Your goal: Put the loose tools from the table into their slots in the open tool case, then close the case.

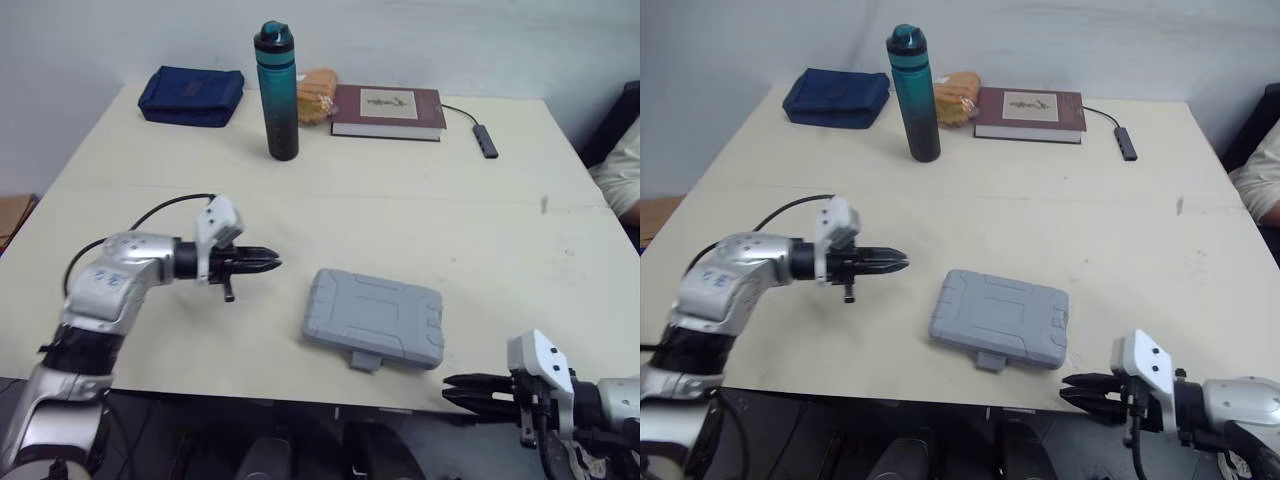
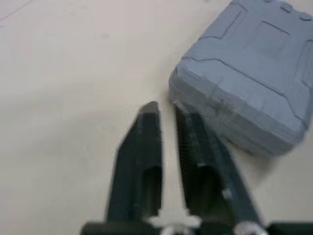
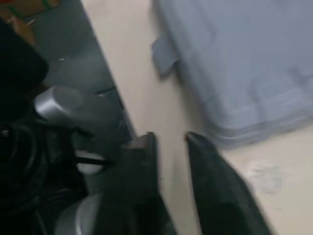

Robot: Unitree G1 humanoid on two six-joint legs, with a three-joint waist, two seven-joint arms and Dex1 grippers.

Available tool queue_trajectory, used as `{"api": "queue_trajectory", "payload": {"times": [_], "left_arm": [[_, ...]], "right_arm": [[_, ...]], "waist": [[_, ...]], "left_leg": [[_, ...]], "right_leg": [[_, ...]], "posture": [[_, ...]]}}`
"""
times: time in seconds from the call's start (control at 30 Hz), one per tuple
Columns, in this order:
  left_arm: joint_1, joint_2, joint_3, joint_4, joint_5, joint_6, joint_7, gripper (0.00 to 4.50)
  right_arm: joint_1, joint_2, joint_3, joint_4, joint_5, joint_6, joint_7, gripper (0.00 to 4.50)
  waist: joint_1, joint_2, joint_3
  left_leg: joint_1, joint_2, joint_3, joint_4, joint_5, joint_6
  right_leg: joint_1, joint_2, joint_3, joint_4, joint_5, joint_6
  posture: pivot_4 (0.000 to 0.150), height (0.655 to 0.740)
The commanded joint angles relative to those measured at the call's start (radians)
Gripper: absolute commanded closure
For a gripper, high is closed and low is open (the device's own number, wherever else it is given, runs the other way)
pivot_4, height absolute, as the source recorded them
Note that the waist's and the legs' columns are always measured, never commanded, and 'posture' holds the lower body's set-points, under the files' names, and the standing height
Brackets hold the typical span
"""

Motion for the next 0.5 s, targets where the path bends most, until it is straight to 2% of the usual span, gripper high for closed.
{"api": "queue_trajectory", "payload": {"times": [0.03,0.3,0.5], "left_arm": [[-0.098,-0.072,-0.072,0.198,0.114,-0.161,-0.046,4.49],[-0.278,-0.256,-0.132,0.586,0.261,-0.408,-0.100,4.49],[-0.329,-0.306,-0.124,0.722,0.313,-0.506,-0.146,4.49]], "right_arm": [[-0.042,0.021,0.057,-0.016,-0.055,0.022,-0.025,4.40],[-0.128,0.089,0.168,-0.020,-0.154,0.059,-0.094,4.40],[-0.171,0.127,0.175,-0.008,-0.183,0.071,-0.120,4.40]], "waist": [[-0.002,0.000,0.000],[0.001,-0.002,0.001],[-0.001,-0.002,0.001]], "left_leg": [[-0.001,0.000,0.001,0.001,0.000,0.000],[-0.001,0.000,0.000,0.005,0.000,-0.001],[-0.002,0.000,0.000,0.005,0.000,-0.001]], "right_leg": [[-0.001,0.000,0.000,0.001,0.000,0.000],[-0.002,0.000,0.000,0.003,0.000,0.000],[-0.003,0.000,0.001,0.003,0.000,0.000]], "posture": [[0.150,0.7400],[0.150,0.7400],[0.150,0.7400]]}}
